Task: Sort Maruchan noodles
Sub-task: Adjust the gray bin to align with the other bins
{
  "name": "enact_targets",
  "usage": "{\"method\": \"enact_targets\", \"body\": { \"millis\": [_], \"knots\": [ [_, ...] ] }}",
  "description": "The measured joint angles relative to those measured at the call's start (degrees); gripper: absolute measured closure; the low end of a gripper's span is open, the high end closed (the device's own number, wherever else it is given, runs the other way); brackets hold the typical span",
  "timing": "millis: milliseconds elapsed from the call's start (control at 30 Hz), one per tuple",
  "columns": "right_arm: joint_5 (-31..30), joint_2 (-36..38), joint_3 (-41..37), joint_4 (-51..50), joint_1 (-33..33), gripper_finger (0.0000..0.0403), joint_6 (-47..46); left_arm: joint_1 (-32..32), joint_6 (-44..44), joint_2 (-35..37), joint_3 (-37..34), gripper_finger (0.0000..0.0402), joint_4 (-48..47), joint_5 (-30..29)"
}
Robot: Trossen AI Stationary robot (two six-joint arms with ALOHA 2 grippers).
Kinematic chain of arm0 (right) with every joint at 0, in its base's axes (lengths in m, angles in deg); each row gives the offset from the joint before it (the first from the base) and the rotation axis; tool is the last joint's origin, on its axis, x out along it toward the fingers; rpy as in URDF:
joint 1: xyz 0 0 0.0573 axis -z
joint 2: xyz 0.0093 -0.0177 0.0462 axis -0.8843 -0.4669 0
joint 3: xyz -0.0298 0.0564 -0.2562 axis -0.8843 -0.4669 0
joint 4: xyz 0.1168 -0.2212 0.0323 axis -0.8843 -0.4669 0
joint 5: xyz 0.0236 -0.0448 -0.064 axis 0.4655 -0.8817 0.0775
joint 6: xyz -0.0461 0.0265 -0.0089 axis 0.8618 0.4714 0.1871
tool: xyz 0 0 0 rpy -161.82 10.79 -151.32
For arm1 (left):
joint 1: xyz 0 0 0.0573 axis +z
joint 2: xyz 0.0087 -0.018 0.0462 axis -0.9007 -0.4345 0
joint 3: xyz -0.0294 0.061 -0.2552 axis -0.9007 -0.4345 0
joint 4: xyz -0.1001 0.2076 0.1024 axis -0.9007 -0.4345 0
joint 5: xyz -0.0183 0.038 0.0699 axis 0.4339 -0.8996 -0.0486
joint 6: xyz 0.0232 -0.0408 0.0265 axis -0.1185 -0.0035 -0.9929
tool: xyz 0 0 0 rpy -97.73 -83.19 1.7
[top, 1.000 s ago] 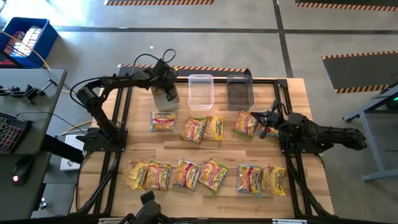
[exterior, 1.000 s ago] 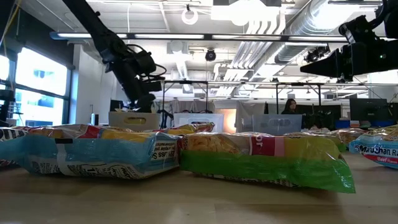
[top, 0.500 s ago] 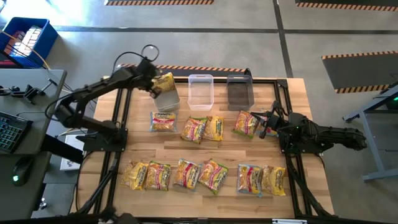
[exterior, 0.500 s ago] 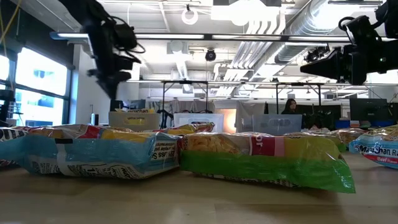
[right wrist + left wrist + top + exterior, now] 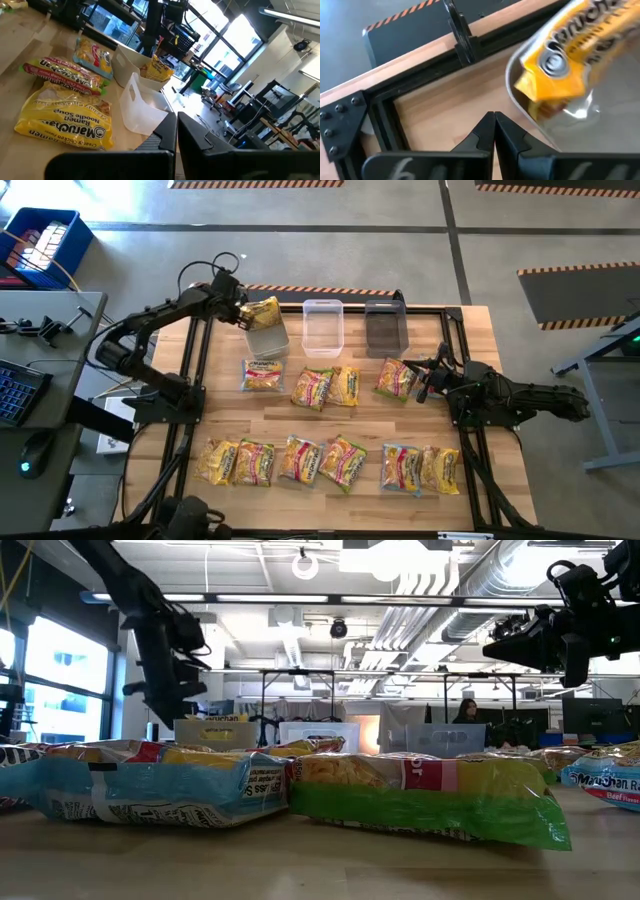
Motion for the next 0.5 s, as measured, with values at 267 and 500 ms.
{"method": "enact_targets", "body": {
  "millis": [267,500],
  "knots": [
    [0.0,0.01,-0.01,0.0,0.0,0.0401,0.0,1.7,-2.0,-5.41,0.0,0.0401,8.06,5.48],
    [0.0,0.0,0.01,0.0,-0.01,0.0401,0.01,4.6,-4.03,-6.19,0.13,0.0401,12.9,8.58]
  ]
}}
